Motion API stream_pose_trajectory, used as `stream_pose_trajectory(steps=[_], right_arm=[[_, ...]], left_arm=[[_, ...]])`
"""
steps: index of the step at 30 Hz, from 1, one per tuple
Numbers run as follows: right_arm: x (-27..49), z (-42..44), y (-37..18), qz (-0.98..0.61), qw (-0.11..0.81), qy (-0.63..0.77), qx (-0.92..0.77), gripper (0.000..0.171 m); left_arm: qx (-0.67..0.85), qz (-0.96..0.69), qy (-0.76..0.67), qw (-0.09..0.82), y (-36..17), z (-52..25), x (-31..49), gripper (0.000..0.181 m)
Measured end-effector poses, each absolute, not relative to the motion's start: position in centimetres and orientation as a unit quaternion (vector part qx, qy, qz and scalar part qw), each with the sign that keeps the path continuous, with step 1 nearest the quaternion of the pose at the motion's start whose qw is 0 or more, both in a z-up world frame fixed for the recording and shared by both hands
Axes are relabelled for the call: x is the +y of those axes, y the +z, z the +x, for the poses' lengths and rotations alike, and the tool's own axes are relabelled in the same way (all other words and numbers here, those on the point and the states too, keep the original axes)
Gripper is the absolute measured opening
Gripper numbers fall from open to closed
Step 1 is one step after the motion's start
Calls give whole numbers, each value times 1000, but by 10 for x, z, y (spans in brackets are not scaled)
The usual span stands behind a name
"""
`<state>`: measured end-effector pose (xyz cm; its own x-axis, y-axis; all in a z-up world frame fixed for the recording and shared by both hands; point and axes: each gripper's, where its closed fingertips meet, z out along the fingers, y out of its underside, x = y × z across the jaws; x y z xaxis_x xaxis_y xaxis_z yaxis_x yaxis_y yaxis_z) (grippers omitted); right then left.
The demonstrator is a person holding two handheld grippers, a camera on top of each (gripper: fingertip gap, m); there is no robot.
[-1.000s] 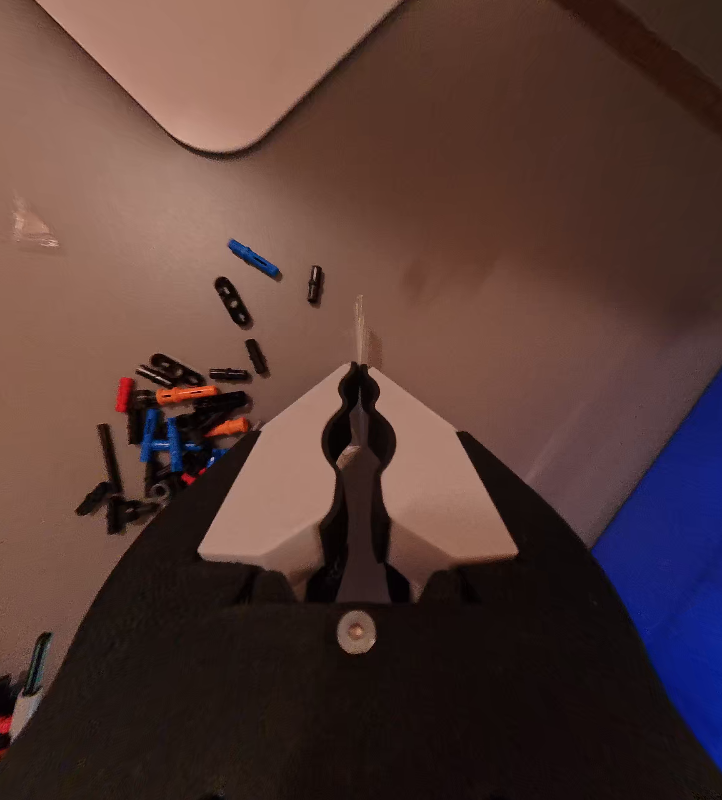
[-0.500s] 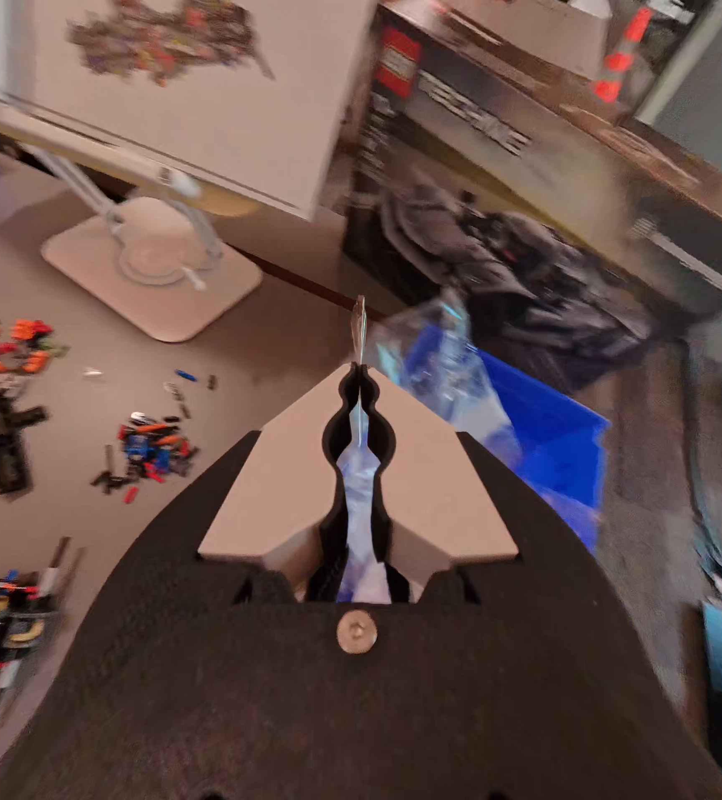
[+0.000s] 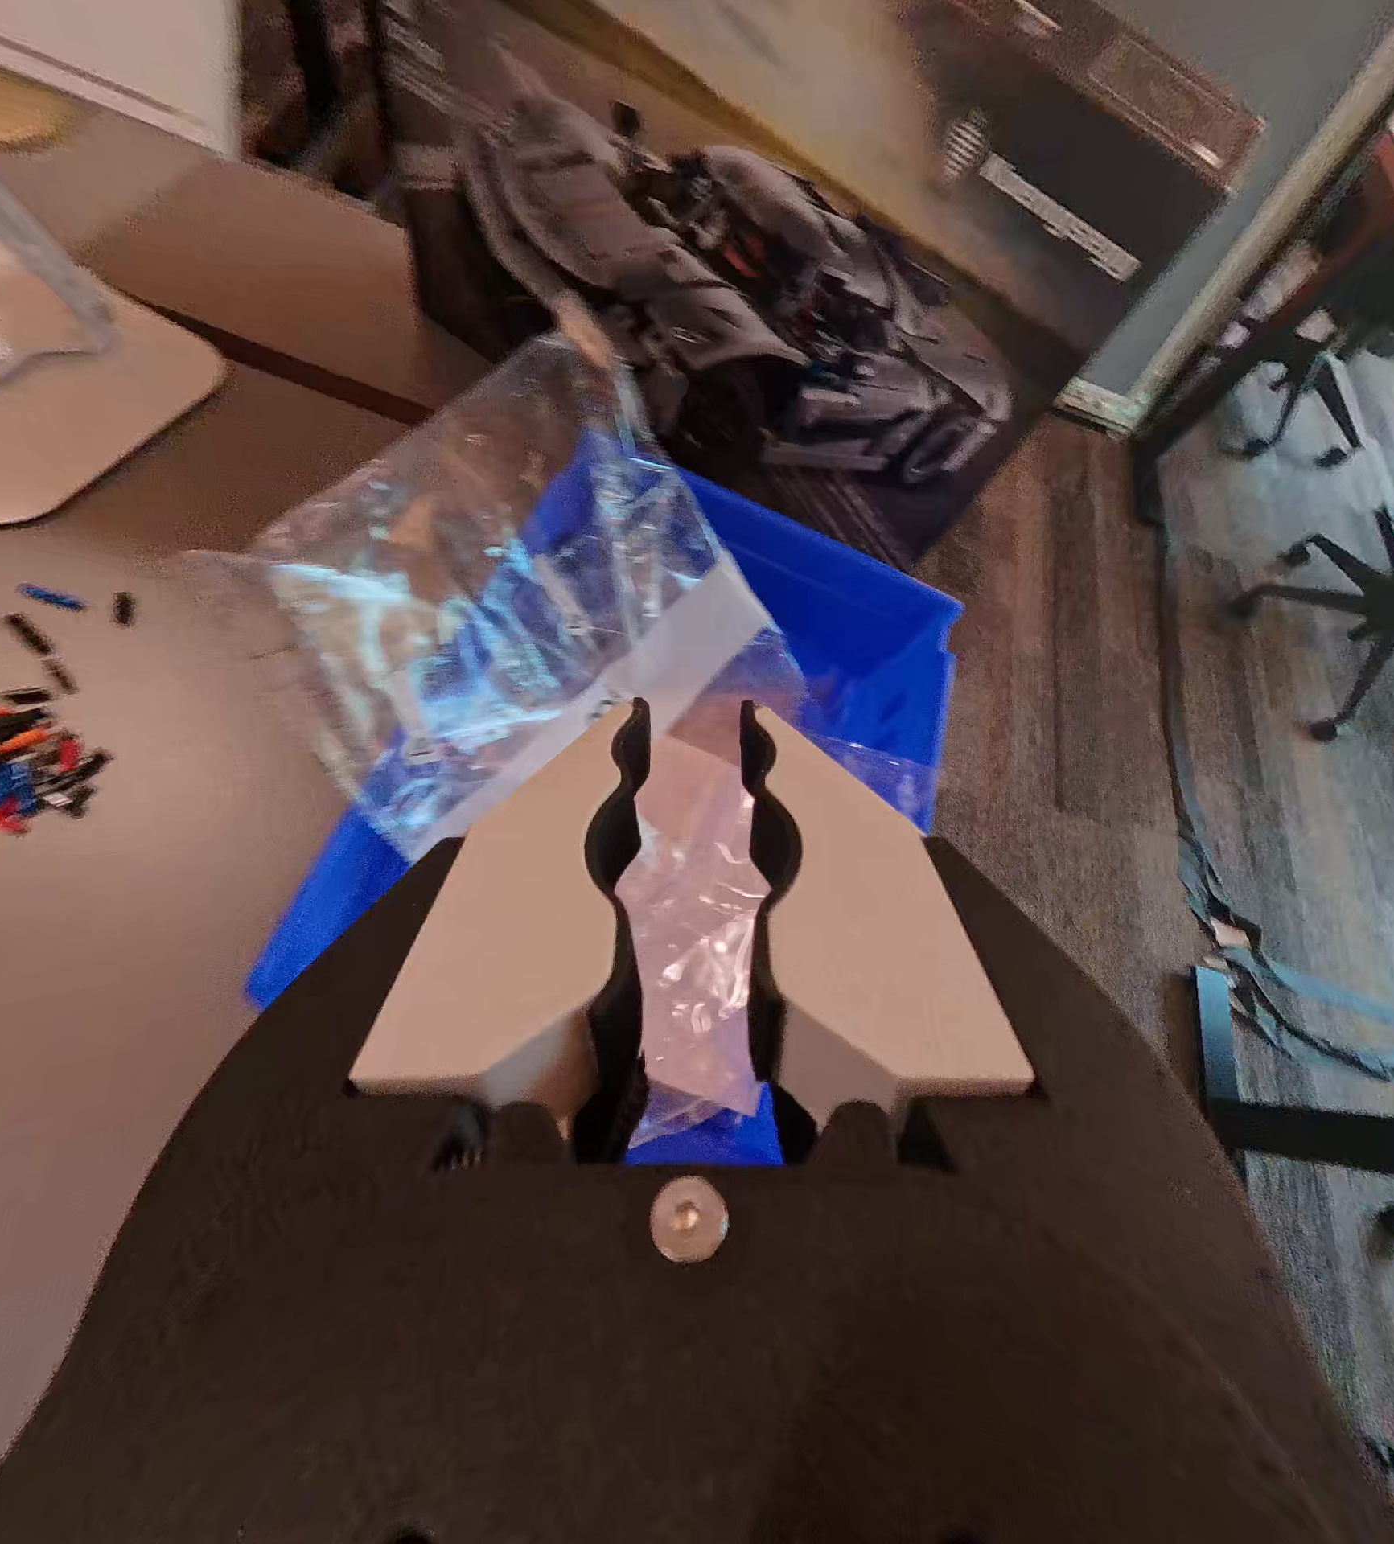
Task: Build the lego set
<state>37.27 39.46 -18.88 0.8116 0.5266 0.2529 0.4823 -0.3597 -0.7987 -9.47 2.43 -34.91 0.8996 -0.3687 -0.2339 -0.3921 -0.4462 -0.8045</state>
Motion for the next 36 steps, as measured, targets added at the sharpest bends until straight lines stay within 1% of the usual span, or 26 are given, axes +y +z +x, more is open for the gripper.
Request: stream_pose_trajectory(steps=[1,3,7,10,13,14,18,21,24,26,29,31,33,35,36], right_arm=[[384,361,-187,-818,476,36,-322,19],[356,330,-192,-804,465,86,-361,25],[310,298,-227,-808,418,136,-393,46],[306,313,-248,-816,425,85,-382,49],[312,349,-250,-832,447,95,-316,52],[314,364,-253,-842,445,93,-292,55],[313,413,-264,-858,450,51,-244,63],[299,411,-264,-846,465,57,-254,57],[276,375,-259,-817,473,77,-321,65],[257,335,-250,-786,485,115,-365,61],[229,274,-250,-752,474,162,-429,58],[210,232,-253,-724,460,190,-477,49],[190,191,-253,-694,439,214,-529,45],[170,149,-251,-656,419,238,-582,34],[161,129,-250,-637,410,244,-606,31]], left_arm=[[222,-851,13,476,-349,-94,23,40],[219,-853,17,474,-351,-93,20,41],[214,-854,18,474,-355,-93,16,41],[213,-852,20,477,-355,-96,17,41],[207,-850,22,484,-352,-101,17,40],[205,-850,23,485,-351,-103,16,40],[192,-852,36,486,-349,-118,11,39],[177,-855,62,484,-347,-138,2,39],[144,-855,90,491,-339,-164,-9,40],[120,-853,112,495,-332,-184,-17,41],[96,-850,129,501,-324,-205,-26,42],[95,-851,143,497,-322,-214,-30,43],[100,-851,158,491,-321,-220,-33,42],[105,-853,153,488,-322,-221,-35,42],[106,-854,152,487,-323,-220,-36,42]])
